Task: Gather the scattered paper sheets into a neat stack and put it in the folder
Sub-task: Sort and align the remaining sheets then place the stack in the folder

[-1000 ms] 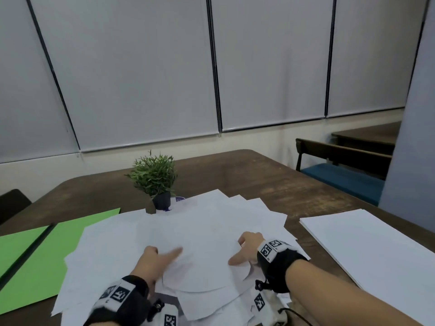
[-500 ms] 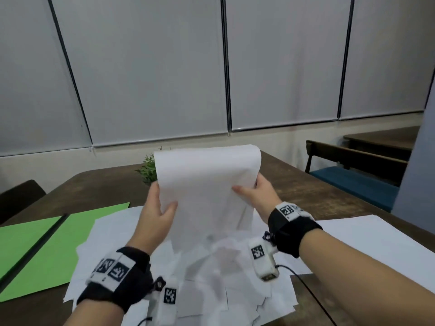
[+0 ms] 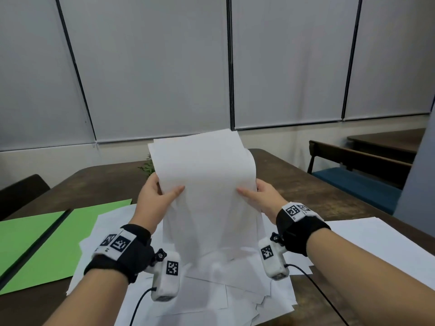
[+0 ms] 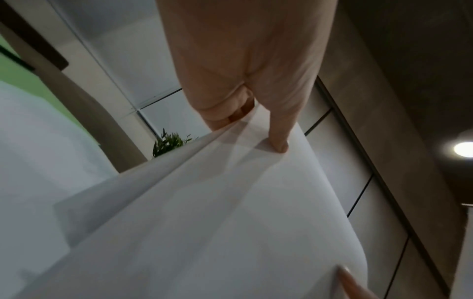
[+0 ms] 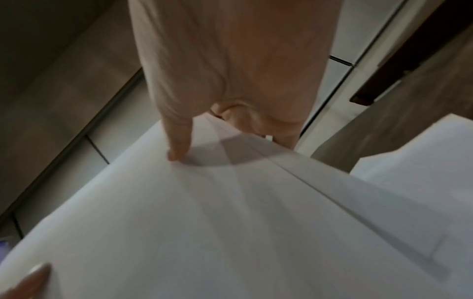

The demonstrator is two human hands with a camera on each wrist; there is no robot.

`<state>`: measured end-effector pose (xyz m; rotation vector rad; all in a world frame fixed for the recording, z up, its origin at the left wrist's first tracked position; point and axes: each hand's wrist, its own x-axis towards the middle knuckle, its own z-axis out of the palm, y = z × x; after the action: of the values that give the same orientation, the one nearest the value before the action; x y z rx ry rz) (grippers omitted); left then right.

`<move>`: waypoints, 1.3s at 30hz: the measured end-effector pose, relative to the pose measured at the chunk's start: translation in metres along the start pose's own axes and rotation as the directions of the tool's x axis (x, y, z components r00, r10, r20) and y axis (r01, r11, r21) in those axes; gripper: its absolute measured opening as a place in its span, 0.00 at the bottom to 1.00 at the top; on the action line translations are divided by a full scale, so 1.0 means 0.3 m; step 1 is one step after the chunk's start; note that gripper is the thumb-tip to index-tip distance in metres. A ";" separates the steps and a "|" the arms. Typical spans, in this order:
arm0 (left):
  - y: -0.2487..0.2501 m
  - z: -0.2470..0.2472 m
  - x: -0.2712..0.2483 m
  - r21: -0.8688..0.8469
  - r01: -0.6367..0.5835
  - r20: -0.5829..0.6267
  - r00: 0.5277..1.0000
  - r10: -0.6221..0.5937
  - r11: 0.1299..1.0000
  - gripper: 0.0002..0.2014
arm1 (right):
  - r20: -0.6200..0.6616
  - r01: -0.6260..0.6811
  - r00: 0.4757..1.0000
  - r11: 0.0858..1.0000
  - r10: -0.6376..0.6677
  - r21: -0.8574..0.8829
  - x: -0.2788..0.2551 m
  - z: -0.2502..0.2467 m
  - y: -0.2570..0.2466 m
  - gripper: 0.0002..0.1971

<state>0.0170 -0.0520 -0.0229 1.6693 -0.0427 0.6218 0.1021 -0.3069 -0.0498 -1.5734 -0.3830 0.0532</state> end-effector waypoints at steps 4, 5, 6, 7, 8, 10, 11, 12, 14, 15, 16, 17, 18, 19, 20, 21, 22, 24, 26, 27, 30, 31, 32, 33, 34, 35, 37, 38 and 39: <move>0.021 0.009 -0.009 -0.039 -0.067 0.050 0.996 0.069 0.997 0.28 | -0.103 0.043 0.994 0.998 -0.038 0.043 0.003 0.003 -0.016 0.07; 0.034 0.008 -0.010 -0.042 -0.096 0.063 0.993 0.099 0.994 0.31 | -0.122 0.068 0.991 0.997 -0.061 0.048 0.003 0.005 -0.027 0.06; 0.047 0.008 -0.009 -0.041 -0.129 0.067 0.989 0.131 0.991 0.33 | -0.132 0.096 0.987 0.994 -0.088 0.054 0.006 0.006 -0.037 0.08; 0.061 0.006 -0.004 -0.034 -0.164 0.058 0.984 0.166 0.986 0.34 | -0.137 0.123 0.984 0.991 -0.114 0.060 0.010 0.008 -0.051 0.10; 0.074 0.004 0.003 -0.024 -0.200 0.042 0.979 0.200 0.980 0.34 | -0.137 0.149 0.981 0.987 -0.139 0.066 0.011 0.012 -0.068 0.13; 0.099 -0.002 0.017 -0.022 -0.249 0.015 0.968 0.249 0.968 0.32 | -0.105 0.192 0.978 0.977 -0.182 0.096 0.011 0.020 -0.101 0.15; 0.106 -0.004 0.023 -0.039 -0.254 0.012 0.967 0.255 0.966 0.30 | -0.077 0.200 0.978 0.973 -0.192 0.116 0.011 0.024 -0.115 0.14; 0.108 -0.007 0.027 -0.053 -0.247 0.006 0.969 0.248 0.968 0.28 | -0.056 0.199 0.980 0.971 -0.193 0.129 0.008 0.027 -0.125 0.14; 0.099 -0.010 0.027 -0.062 -0.211 -0.027 0.977 0.210 0.976 0.24 | -0.065 0.173 0.984 0.978 -0.166 0.118 0.003 0.034 -0.129 0.10; 0.088 -0.012 0.022 -0.057 -0.187 -0.046 0.982 0.184 0.981 0.22 | -0.084 0.164 0.984 0.981 -0.156 0.099 0.001 0.037 -0.122 0.07; 0.073 -0.014 0.019 -0.042 -0.163 -0.063 0.985 0.160 0.986 0.20 | -0.097 0.161 0.983 0.983 -0.153 0.083 0.003 0.039 -0.111 0.05; 0.059 -0.015 0.014 -0.021 -0.144 -0.079 0.987 0.142 0.989 0.20 | -0.100 0.160 0.983 0.984 -0.152 0.082 0.004 0.042 -0.100 0.06; 0.047 -0.015 0.009 -0.001 -0.128 -0.091 0.988 0.127 0.992 0.20 | -0.095 0.159 0.984 0.983 -0.150 0.096 0.005 0.045 -0.092 0.09; 0.040 -0.015 0.006 0.002 -0.118 -0.104 0.988 0.118 0.993 0.20 | -0.080 0.155 0.986 0.982 -0.146 0.110 0.002 0.050 -0.090 0.12; 0.037 -0.013 0.004 -0.013 -0.109 -0.117 0.987 0.107 0.994 0.20 | -0.063 0.148 0.988 0.981 -0.141 0.122 -0.002 0.055 -0.090 0.15; 0.039 -0.011 0.004 -0.041 -0.102 -0.126 0.987 0.097 0.994 0.20 | -0.049 0.143 0.989 0.981 -0.138 0.134 -0.001 0.058 -0.090 0.15; 0.045 -0.009 0.005 -0.070 -0.103 -0.128 0.987 0.093 0.992 0.21 | -0.041 0.139 0.990 0.979 -0.134 0.147 0.002 0.061 -0.089 0.15; 0.059 -0.007 0.005 -0.099 -0.114 -0.119 0.988 0.102 0.989 0.22 | -0.050 0.133 0.991 0.979 -0.126 0.152 -0.001 0.065 -0.098 0.12; 0.076 -0.012 0.004 -0.099 -0.135 -0.110 0.986 0.124 0.986 0.20 | -0.059 0.132 0.991 0.979 -0.124 0.153 -0.006 0.064 -0.111 0.09; 0.089 -0.015 0.001 -0.100 -0.151 -0.108 0.984 0.140 0.983 0.18 | -0.062 0.137 0.990 0.977 -0.128 0.161 -0.009 0.061 -0.120 0.08; 0.137 -0.022 -0.002 -0.138 -0.232 -0.100 0.970 0.220 0.963 0.17 | -0.093 0.157 0.985 0.971 -0.142 0.181 -0.005 0.057 -0.150 0.06; 0.150 -0.022 0.001 -0.150 -0.256 -0.096 0.965 0.243 0.955 0.18 | -0.092 0.160 0.985 0.968 -0.145 0.195 0.001 0.058 -0.158 0.07; 0.157 -0.021 0.006 -0.154 -0.267 -0.095 0.962 0.255 0.951 0.19 | -0.089 0.162 0.985 0.965 -0.147 0.208 0.009 0.061 -0.160 0.08; 0.155 -0.021 0.011 -0.158 -0.267 -0.096 0.962 0.254 0.951 0.19 | -0.081 0.164 0.985 0.962 -0.150 0.218 0.014 0.065 -0.160 0.10; 0.147 -0.020 0.016 -0.150 -0.259 -0.102 0.964 0.246 0.954 0.18 | -0.073 0.162 0.986 0.961 -0.149 0.225 0.015 0.070 -0.157 0.14; 0.136 -0.020 0.019 -0.131 -0.247 -0.114 0.966 0.232 0.960 0.17 | -0.064 0.159 0.987 0.961 -0.148 0.225 0.015 0.075 -0.154 0.18; 0.111 -0.017 0.019 -0.054 -0.218 -0.160 0.965 0.207 0.974 0.11 | -0.069 0.155 0.987 0.970 -0.144 0.189 0.013 0.084 -0.146 0.20; 0.102 -0.014 0.015 -0.012 -0.207 -0.184 0.962 0.201 0.978 0.09 | -0.083 0.158 0.986 0.974 -0.146 0.160 0.013 0.088 -0.141 0.16; 0.096 -0.006 0.010 0.016 -0.206 -0.202 0.958 0.205 0.978 0.07 | -0.096 0.160 0.984 0.978 -0.148 0.134 0.009 0.094 -0.140 0.10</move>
<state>0.0083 -0.0554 0.0045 1.6005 -0.0716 0.9465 0.0884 -0.2795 -0.0096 -1.3971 -0.4236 -0.1051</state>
